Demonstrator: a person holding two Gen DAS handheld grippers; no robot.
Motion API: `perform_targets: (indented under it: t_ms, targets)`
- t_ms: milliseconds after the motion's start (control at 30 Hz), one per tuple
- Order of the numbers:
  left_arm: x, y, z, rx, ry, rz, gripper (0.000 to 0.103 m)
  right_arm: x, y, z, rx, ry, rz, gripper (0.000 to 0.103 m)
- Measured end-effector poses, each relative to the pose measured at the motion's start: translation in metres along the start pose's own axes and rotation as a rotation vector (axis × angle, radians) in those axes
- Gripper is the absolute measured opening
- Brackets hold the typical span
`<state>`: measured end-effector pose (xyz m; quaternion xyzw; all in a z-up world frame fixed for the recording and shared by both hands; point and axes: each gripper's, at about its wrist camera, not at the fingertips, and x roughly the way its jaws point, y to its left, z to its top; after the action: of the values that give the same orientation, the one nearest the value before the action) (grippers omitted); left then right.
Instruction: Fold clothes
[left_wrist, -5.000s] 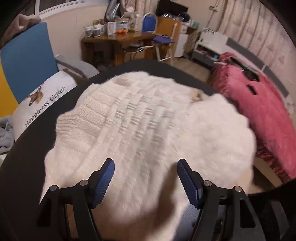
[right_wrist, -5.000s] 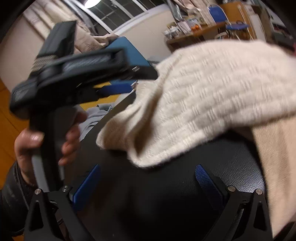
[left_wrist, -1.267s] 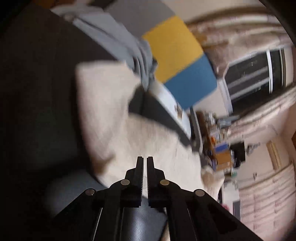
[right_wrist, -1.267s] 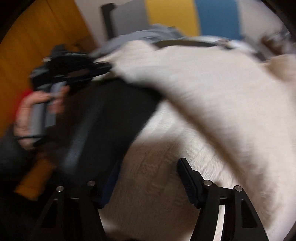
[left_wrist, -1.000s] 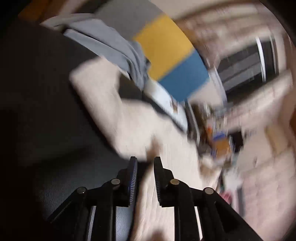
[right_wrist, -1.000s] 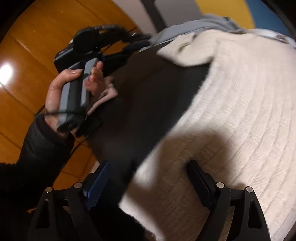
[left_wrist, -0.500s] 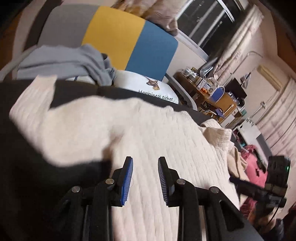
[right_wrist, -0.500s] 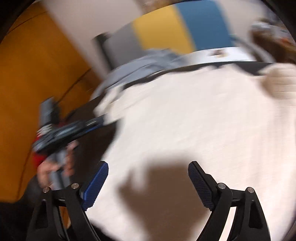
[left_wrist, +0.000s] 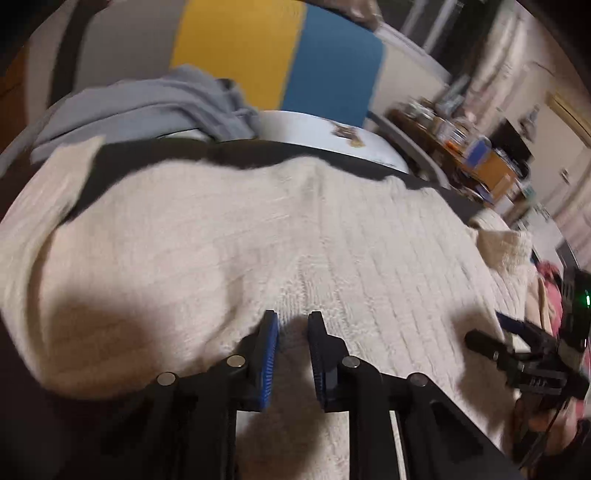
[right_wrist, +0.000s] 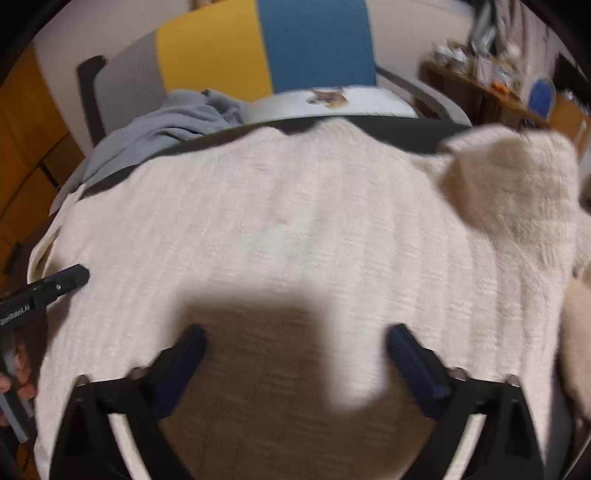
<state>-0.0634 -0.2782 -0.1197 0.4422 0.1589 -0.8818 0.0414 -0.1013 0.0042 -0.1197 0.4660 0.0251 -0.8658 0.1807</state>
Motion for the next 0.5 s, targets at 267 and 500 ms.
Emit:
perform_targets:
  t_ms: [267,500]
  targets:
    - [-0.025,0.071,-0.013,-0.11,-0.046,0.146,0.002,-0.008,0.083,-0.021,-0.078,-0.023,0.075,0.103]
    - [-0.052,0.113,-0.019,-0.203,-0.06,0.292,0.004,0.005,0.148,-0.015,-0.093,-0.036,0.128,0.103]
